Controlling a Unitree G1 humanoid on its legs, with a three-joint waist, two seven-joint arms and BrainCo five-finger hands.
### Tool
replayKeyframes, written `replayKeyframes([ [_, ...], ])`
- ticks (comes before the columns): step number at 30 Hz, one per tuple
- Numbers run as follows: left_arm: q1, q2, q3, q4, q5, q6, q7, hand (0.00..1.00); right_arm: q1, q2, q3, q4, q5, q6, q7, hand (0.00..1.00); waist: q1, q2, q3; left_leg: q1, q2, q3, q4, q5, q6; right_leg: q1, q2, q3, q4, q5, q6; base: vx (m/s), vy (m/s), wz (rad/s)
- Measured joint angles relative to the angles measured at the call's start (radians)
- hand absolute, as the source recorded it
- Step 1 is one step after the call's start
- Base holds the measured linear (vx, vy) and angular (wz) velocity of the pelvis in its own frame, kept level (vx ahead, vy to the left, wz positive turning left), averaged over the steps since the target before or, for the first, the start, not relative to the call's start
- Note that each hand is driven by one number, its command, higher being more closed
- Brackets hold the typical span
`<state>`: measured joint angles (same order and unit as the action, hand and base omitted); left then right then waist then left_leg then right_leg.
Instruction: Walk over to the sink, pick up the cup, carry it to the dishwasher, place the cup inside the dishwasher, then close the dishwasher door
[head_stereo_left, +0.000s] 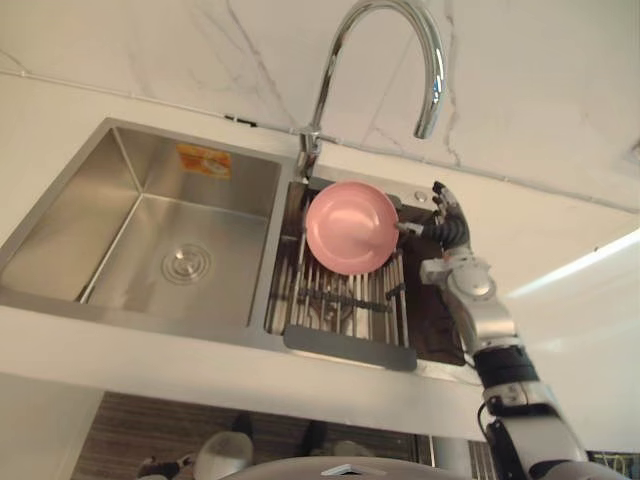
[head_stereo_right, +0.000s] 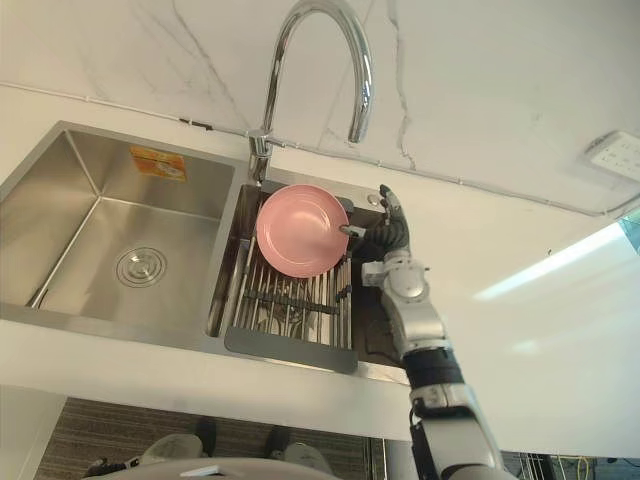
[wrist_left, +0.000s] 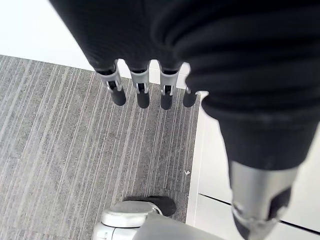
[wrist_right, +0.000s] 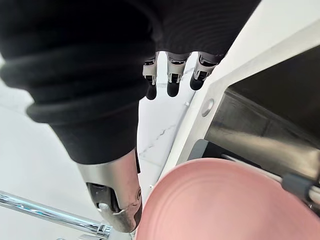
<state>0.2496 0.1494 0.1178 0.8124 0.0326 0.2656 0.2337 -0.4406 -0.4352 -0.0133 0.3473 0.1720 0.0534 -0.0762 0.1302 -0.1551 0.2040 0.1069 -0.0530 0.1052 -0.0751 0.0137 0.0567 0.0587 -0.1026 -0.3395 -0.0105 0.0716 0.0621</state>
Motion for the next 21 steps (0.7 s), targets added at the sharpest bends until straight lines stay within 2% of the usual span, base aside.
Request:
replayKeyframes([
  [3, 0.008, -0.001, 0.001, 0.000, -0.002, 0.004, 0.000, 0.00, -0.068, -0.033, 0.001, 0.065, -0.003, 0.001, 0.084, 0.00, 0.007, 0.000, 0.000, -0.002, -0.002, -0.018, -0.001, 0.004, -0.001, 0.004, -0.001, -0.010, -0.001, 0.000, 0.000, 0.01, 0.020, 0.14],
  [10, 0.025, -0.002, 0.014, -0.009, -0.010, 0.005, -0.010, 0.00, -0.165, -0.105, 0.013, 0.212, -0.013, 0.011, 0.214, 0.00, 0.025, 0.000, 0.000, -0.020, -0.006, -0.060, -0.002, 0.020, -0.006, 0.010, -0.006, -0.060, -0.007, -0.001, -0.001, -0.02, 0.018, 0.22],
  [14, 0.050, -0.007, 0.035, -0.016, -0.010, 0.003, -0.028, 0.00, -0.197, -0.150, 0.052, 0.262, -0.011, 0.013, 0.333, 0.00, 0.031, 0.000, 0.000, -0.033, -0.007, -0.086, -0.009, 0.030, -0.012, 0.011, -0.008, -0.087, -0.006, -0.004, -0.005, -0.04, 0.017, 0.20],
  [21, 0.064, -0.006, 0.034, -0.022, -0.010, 0.006, -0.047, 0.00, -0.262, -0.187, 0.091, 0.375, 0.024, 0.043, 0.451, 0.00, 0.048, -0.002, 0.001, -0.043, -0.008, -0.108, -0.010, 0.041, -0.017, 0.011, -0.009, -0.110, -0.006, -0.011, -0.008, -0.02, 0.010, 0.10],
])
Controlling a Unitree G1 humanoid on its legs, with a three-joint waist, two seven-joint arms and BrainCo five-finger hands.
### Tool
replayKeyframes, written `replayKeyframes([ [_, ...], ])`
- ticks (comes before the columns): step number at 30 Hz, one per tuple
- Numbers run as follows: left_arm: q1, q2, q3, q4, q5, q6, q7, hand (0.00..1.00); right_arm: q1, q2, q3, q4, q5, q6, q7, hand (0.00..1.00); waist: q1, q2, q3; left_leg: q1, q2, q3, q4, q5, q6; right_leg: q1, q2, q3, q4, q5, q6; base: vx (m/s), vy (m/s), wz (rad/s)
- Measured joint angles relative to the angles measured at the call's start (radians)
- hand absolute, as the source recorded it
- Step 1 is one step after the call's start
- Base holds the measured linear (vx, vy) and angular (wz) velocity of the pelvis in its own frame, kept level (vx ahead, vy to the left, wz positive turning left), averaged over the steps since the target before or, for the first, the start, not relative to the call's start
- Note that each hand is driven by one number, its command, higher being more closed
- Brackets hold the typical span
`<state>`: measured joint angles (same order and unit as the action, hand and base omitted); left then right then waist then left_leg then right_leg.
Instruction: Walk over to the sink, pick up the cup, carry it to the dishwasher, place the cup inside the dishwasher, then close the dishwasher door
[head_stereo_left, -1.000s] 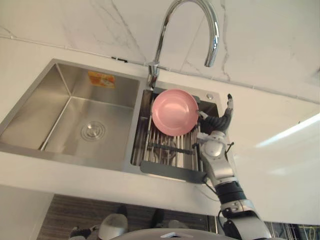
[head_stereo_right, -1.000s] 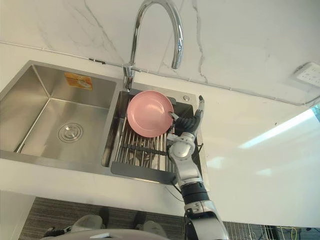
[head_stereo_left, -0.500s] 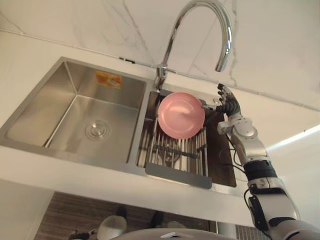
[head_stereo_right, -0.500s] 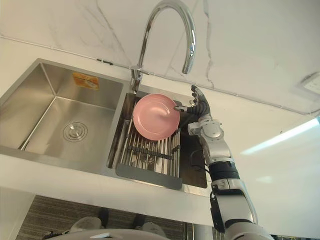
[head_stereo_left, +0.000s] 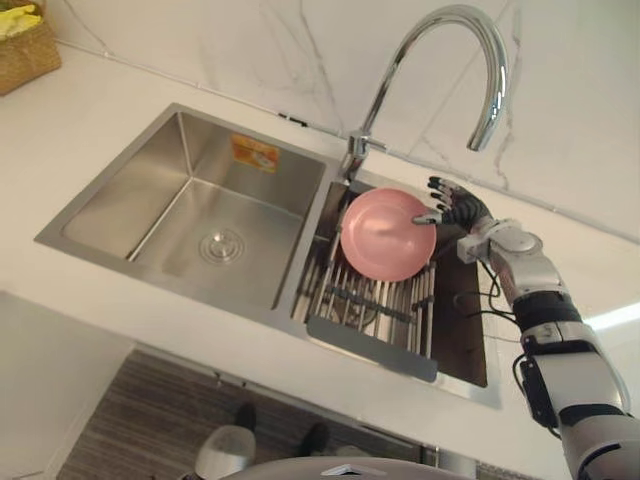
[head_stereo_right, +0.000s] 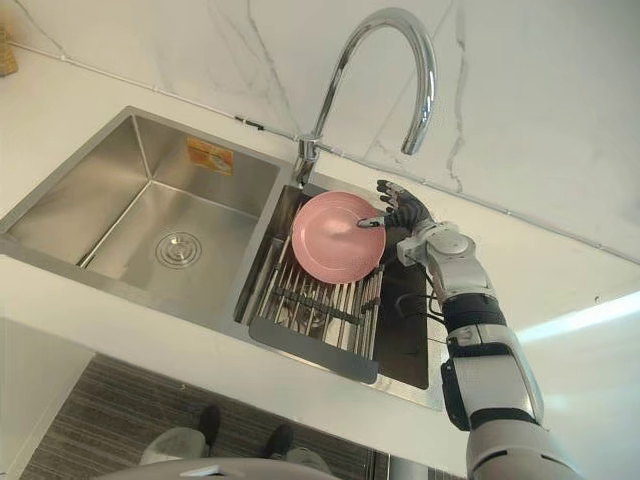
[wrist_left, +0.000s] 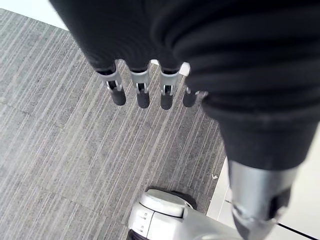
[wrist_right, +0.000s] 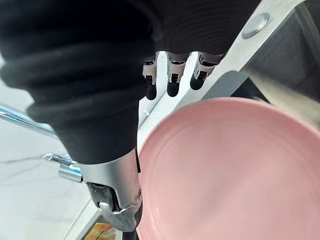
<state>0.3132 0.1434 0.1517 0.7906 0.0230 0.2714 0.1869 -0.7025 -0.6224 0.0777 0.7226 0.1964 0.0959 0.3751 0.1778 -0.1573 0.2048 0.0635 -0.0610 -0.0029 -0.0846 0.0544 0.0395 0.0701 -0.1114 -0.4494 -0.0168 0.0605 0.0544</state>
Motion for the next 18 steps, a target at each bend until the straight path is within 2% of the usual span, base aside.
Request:
replayKeyframes([
  [6, 0.000, 0.008, -0.005, -0.034, 0.001, 0.002, -0.019, 0.00, -0.020, -0.021, 0.029, 0.051, 0.001, 0.018, 0.056, 0.00, 0.008, -0.010, 0.005, -0.005, -0.003, -0.013, 0.000, 0.009, 0.007, 0.000, -0.002, -0.008, 0.000, 0.002, 0.001, 0.02, 0.003, 0.06],
  [11, 0.000, 0.016, -0.025, -0.035, 0.002, 0.003, -0.020, 0.00, -0.055, -0.023, 0.038, 0.121, -0.006, 0.018, 0.064, 0.00, 0.012, -0.012, 0.007, -0.008, -0.003, -0.019, 0.000, 0.011, 0.008, 0.000, -0.002, -0.014, 0.000, 0.002, 0.001, 0.00, 0.000, 0.03],
  [18, 0.001, 0.024, -0.038, -0.036, 0.010, 0.005, -0.020, 0.00, -0.064, -0.027, 0.038, 0.122, -0.029, 0.019, 0.061, 0.00, 0.019, -0.018, 0.026, -0.008, -0.003, -0.019, 0.000, 0.010, 0.000, -0.001, -0.002, -0.015, 0.003, 0.001, 0.000, -0.01, 0.003, 0.00],
])
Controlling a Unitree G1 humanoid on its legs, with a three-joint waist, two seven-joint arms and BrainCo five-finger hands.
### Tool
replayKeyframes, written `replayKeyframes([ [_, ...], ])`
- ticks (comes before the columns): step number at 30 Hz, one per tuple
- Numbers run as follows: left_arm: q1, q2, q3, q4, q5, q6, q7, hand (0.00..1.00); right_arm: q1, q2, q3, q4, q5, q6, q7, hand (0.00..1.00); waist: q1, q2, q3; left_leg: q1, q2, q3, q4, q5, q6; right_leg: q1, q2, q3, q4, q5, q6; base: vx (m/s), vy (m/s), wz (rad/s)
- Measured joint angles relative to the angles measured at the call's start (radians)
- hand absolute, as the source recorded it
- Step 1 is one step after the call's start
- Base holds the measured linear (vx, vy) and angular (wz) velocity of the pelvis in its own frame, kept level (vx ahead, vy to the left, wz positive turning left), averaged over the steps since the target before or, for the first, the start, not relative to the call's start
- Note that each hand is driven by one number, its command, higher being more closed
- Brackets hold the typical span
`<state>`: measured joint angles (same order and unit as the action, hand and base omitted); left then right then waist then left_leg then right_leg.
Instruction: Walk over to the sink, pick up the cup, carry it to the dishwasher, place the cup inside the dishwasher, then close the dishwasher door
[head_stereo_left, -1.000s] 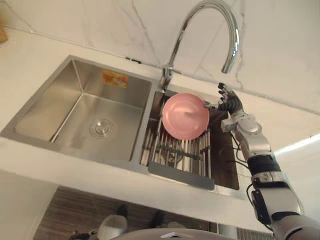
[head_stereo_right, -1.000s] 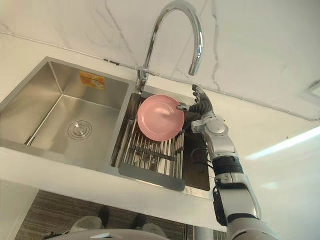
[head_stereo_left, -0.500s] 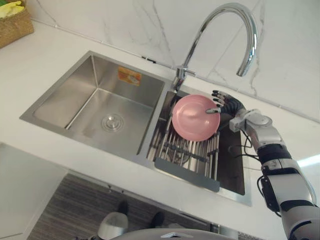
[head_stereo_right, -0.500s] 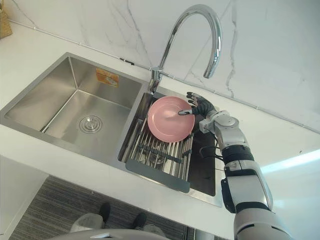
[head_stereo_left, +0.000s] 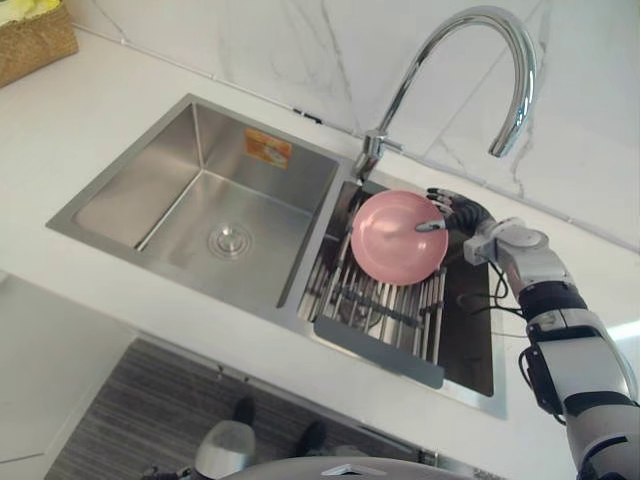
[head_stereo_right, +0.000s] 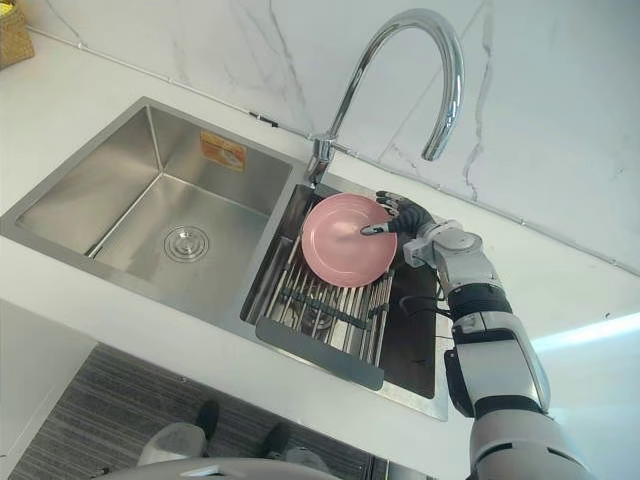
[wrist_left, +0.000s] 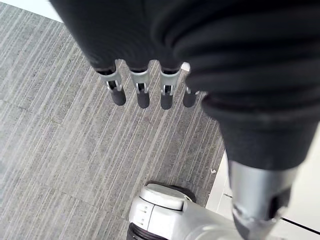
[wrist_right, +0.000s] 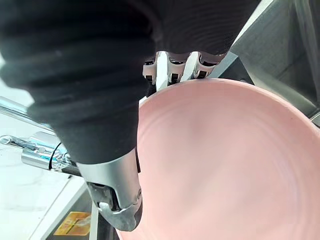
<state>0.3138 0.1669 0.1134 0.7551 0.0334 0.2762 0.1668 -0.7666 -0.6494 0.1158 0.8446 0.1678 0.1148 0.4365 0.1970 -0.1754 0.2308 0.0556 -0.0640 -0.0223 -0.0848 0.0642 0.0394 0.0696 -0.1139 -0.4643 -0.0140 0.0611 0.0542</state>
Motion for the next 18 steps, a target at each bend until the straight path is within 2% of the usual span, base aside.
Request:
replayKeyframes([
  [5, 0.000, 0.008, -0.010, -0.011, 0.015, -0.002, 0.001, 0.00, -0.026, -0.003, 0.000, 0.010, 0.001, 0.021, 0.001, 0.00, 0.004, -0.002, 0.013, 0.000, 0.000, 0.004, 0.000, 0.000, 0.000, -0.001, 0.000, 0.004, -0.001, -0.001, 0.000, 0.00, 0.002, -0.01],
  [7, 0.003, 0.014, -0.025, -0.040, 0.085, -0.022, 0.001, 0.00, -0.026, -0.016, 0.000, 0.010, 0.002, 0.026, 0.015, 0.00, 0.010, -0.002, 0.022, -0.002, 0.000, 0.005, 0.000, 0.000, 0.000, -0.002, 0.000, 0.004, -0.001, 0.000, 0.000, 0.00, 0.000, 0.00],
  [11, 0.004, 0.030, -0.064, -0.081, 0.128, -0.022, -0.001, 0.00, -0.043, -0.031, -0.001, 0.035, 0.013, 0.044, 0.072, 0.00, 0.012, -0.002, 0.023, -0.001, 0.000, 0.007, 0.000, -0.001, -0.002, -0.002, 0.000, 0.006, -0.002, 0.000, 0.001, 0.00, 0.000, 0.00],
  [18, 0.004, 0.051, -0.087, -0.088, 0.134, -0.017, -0.001, 0.00, -0.044, -0.042, -0.001, 0.037, 0.028, 0.019, 0.107, 0.00, 0.018, -0.009, 0.038, 0.000, 0.003, 0.010, 0.000, -0.004, -0.006, -0.002, 0.003, 0.009, -0.001, 0.000, 0.000, 0.00, 0.000, 0.00],
])
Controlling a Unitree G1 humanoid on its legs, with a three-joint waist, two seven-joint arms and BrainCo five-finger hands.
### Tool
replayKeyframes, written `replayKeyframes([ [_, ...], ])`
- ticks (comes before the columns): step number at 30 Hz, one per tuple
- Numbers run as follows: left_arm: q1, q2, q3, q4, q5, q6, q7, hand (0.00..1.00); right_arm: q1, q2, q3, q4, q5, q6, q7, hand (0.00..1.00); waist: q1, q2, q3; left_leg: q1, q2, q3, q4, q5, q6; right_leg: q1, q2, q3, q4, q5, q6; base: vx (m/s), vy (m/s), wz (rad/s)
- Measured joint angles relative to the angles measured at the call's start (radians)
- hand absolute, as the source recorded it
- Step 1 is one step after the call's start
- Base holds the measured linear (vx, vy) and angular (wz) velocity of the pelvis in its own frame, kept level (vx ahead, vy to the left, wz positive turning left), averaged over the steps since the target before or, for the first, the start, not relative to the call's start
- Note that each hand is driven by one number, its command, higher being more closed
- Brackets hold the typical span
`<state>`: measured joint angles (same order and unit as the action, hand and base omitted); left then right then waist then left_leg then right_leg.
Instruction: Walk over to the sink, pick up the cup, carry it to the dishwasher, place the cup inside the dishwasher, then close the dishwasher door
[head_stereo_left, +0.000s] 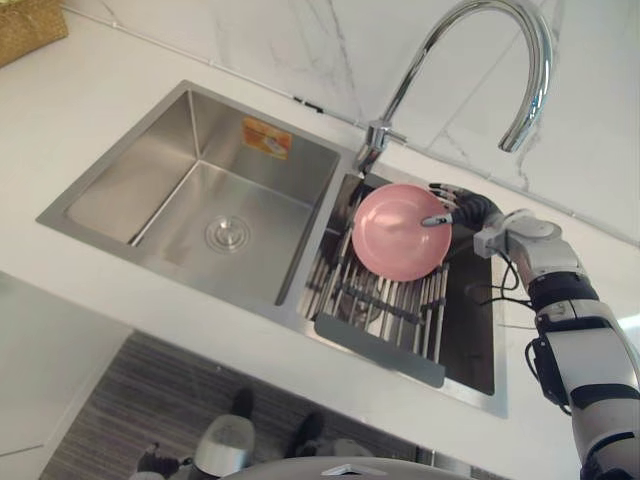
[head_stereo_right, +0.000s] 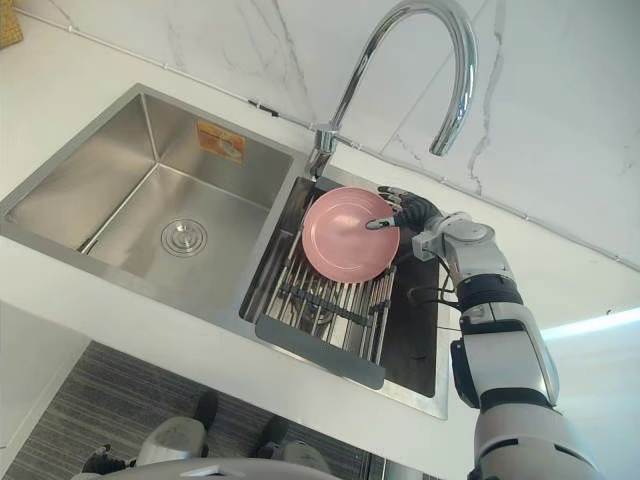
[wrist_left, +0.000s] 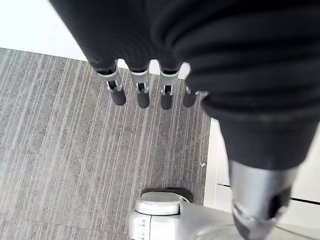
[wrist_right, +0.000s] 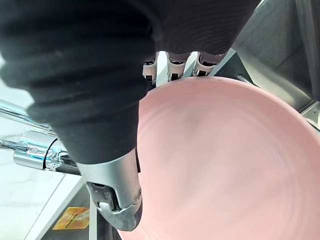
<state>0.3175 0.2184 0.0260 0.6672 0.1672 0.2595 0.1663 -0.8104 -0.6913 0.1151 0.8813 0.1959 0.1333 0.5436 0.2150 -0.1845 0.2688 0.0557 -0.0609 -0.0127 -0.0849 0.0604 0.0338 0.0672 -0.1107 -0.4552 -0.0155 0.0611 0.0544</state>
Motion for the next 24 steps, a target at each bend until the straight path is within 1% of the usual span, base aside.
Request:
replayKeyframes([
  [4, 0.002, 0.006, -0.019, -0.016, 0.016, 0.000, 0.000, 0.00, 0.000, -0.019, 0.001, 0.000, 0.015, 0.007, 0.025, 0.00, 0.010, -0.003, 0.006, -0.002, 0.000, 0.006, 0.000, -0.001, 0.000, -0.004, 0.000, 0.005, 0.000, -0.002, -0.001, 0.00, 0.000, -0.03],
  [6, 0.002, 0.017, -0.030, -0.025, 0.033, -0.001, 0.000, 0.00, 0.000, -0.028, 0.001, 0.001, 0.038, 0.019, 0.045, 0.00, 0.011, -0.003, 0.007, -0.002, 0.000, 0.006, 0.000, -0.001, 0.000, -0.005, 0.000, 0.005, 0.000, -0.002, 0.000, 0.00, 0.000, 0.00],
  [8, 0.002, 0.017, -0.031, -0.027, 0.034, -0.003, 0.001, 0.00, 0.000, -0.036, -0.001, 0.003, 0.075, 0.038, 0.076, 0.00, 0.010, -0.005, 0.008, -0.002, 0.000, 0.006, 0.000, -0.002, 0.000, -0.004, 0.000, 0.005, 0.000, -0.003, 0.001, 0.00, 0.000, 0.00],
  [9, 0.002, 0.018, -0.031, -0.027, 0.034, -0.004, 0.001, 0.00, 0.000, -0.040, -0.001, 0.005, 0.082, 0.041, 0.087, 0.00, 0.010, -0.006, 0.009, -0.002, 0.000, 0.006, 0.000, -0.002, 0.000, -0.004, 0.000, 0.005, 0.000, -0.003, 0.001, 0.00, 0.000, 0.00],
  [11, 0.002, 0.018, -0.031, -0.027, 0.035, -0.009, 0.001, 0.00, 0.001, -0.056, -0.001, 0.011, 0.099, 0.053, 0.140, 0.00, 0.010, -0.008, 0.013, -0.002, 0.001, 0.006, 0.000, -0.002, -0.001, -0.004, 0.001, 0.005, 0.000, -0.003, 0.001, 0.00, 0.000, 0.00],
  [13, 0.002, 0.019, -0.030, -0.027, 0.040, -0.014, 0.001, 0.00, 0.001, -0.062, -0.002, 0.025, 0.130, 0.060, 0.168, 0.00, 0.011, -0.010, 0.014, -0.001, 0.001, 0.006, 0.000, -0.002, 0.000, -0.003, 0.001, 0.004, 0.001, -0.003, 0.001, 0.00, 0.000, 0.00],
  [17, 0.002, 0.021, -0.029, -0.027, 0.074, -0.026, 0.000, 0.00, 0.006, -0.068, -0.012, 0.039, 0.165, 0.075, 0.199, 0.00, 0.010, -0.010, 0.014, 0.000, 0.002, 0.006, -0.001, -0.002, 0.000, -0.003, 0.003, 0.004, 0.001, -0.003, 0.001, 0.00, 0.000, 0.00],
  [19, 0.002, 0.025, -0.030, -0.027, 0.075, -0.029, -0.001, 0.00, 0.016, -0.075, -0.019, 0.039, 0.176, 0.087, 0.230, 0.00, 0.009, -0.010, 0.014, 0.000, 0.004, 0.006, -0.001, -0.002, -0.001, -0.003, 0.004, 0.005, 0.001, -0.003, 0.000, 0.00, 0.000, 0.00],
  [20, 0.002, 0.027, -0.029, -0.026, 0.075, -0.031, -0.001, 0.00, 0.029, -0.079, -0.020, 0.042, 0.194, 0.105, 0.248, 0.00, 0.010, -0.011, 0.014, 0.001, 0.005, 0.006, -0.001, -0.002, 0.000, -0.003, 0.005, 0.005, 0.001, -0.004, -0.001, 0.00, 0.000, 0.00],
  [22, 0.002, 0.028, -0.029, -0.026, 0.076, -0.033, -0.003, 0.00, 0.045, -0.079, -0.025, 0.043, 0.232, 0.120, 0.259, 0.00, 0.007, -0.011, 0.014, 0.002, 0.006, 0.007, -0.001, -0.002, 0.000, -0.002, 0.007, 0.006, 0.001, -0.004, -0.002, 0.00, 0.000, -0.02],
  [24, 0.003, 0.030, -0.028, -0.024, 0.086, -0.040, -0.006, 0.00, 0.059, -0.080, -0.046, 0.043, 0.265, 0.147, 0.292, 0.00, 0.007, -0.011, 0.014, 0.006, 0.009, 0.011, -0.001, -0.003, -0.002, 0.000, 0.009, 0.008, 0.001, -0.005, -0.003, 0.00, 0.000, -0.05],
])
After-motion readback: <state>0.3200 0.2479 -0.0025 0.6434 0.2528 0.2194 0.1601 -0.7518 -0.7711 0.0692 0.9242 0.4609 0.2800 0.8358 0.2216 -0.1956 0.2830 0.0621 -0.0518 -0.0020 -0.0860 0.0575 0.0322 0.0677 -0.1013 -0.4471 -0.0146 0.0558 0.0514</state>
